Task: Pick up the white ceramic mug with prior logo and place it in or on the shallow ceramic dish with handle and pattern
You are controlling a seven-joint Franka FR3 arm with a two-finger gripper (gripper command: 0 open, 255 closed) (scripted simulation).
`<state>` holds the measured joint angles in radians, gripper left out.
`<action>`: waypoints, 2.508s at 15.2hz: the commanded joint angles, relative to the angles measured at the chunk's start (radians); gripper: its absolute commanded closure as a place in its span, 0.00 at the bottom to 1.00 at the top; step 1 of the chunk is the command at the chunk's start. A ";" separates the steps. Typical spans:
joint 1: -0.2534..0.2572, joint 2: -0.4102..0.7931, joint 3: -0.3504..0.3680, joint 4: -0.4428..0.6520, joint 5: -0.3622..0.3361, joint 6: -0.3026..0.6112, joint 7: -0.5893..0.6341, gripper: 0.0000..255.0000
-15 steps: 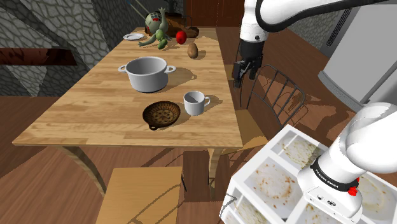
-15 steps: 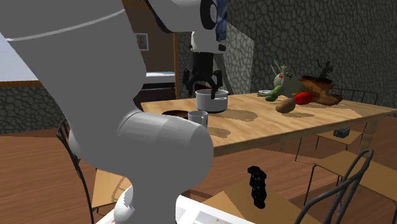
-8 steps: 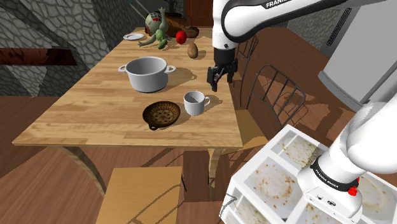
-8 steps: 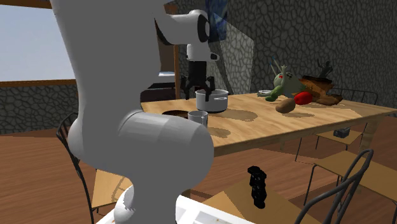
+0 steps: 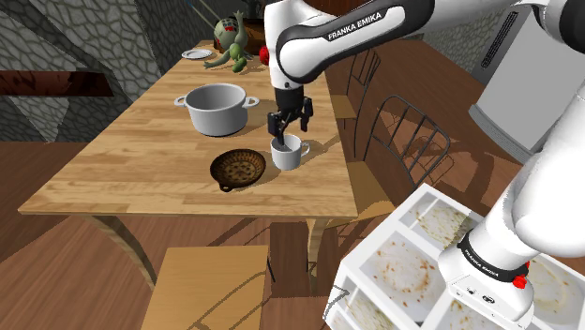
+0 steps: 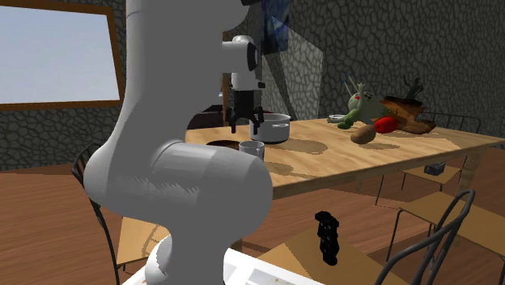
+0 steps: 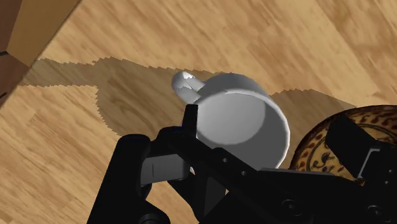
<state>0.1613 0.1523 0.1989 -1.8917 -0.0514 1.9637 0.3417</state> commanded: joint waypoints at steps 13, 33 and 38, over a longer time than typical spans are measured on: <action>0.049 0.237 0.004 0.146 -0.068 0.073 0.074 0.00; 0.048 0.221 0.006 0.164 -0.064 0.040 0.070 1.00; 0.047 0.197 0.008 0.198 -0.057 -0.018 0.064 1.00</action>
<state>0.2067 0.3543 0.2059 -1.7016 -0.1095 1.9589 0.4047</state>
